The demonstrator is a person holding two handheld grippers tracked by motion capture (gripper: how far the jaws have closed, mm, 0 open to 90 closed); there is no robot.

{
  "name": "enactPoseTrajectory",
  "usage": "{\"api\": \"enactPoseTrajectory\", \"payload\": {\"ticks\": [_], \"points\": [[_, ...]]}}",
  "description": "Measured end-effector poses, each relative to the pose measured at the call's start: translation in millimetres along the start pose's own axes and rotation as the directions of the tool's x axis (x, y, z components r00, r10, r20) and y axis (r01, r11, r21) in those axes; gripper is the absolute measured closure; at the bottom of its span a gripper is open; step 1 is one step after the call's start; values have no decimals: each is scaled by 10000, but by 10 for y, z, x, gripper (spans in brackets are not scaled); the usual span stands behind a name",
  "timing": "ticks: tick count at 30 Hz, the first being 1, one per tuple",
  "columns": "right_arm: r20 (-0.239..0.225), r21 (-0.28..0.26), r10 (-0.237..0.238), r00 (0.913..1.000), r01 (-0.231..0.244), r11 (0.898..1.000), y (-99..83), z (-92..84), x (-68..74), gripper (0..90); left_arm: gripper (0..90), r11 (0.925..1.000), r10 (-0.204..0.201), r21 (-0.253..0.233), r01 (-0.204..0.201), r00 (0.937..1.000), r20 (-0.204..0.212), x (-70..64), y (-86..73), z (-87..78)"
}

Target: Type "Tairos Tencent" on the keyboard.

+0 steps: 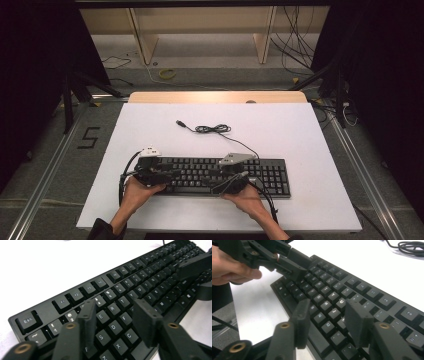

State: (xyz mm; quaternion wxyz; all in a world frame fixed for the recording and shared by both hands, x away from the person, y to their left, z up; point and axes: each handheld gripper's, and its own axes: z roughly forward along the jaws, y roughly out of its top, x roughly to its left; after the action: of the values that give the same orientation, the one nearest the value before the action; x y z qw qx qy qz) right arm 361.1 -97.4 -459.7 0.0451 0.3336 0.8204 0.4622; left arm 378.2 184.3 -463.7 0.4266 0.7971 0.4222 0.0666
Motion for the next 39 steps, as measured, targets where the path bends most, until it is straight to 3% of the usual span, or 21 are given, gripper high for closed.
{"api": "enactPoseTrajectory", "payload": {"ticks": [10, 23, 39], "points": [[41, 191, -195, 9998, 194, 9996, 43, 102, 27, 716, 384, 9991, -240, -335, 249, 9994, 257, 18, -39, -78], [46, 434, -386, 9992, 383, 9983, 71, 229, 49, 856, 357, 9978, -160, -629, 190, 9987, 474, -31, -68, -155], [181, 841, -356, 9992, 339, 9959, 51, 324, 7, 900, 328, 9955, -165, -920, 223, 9979, 628, -92, -124, -228]]}}
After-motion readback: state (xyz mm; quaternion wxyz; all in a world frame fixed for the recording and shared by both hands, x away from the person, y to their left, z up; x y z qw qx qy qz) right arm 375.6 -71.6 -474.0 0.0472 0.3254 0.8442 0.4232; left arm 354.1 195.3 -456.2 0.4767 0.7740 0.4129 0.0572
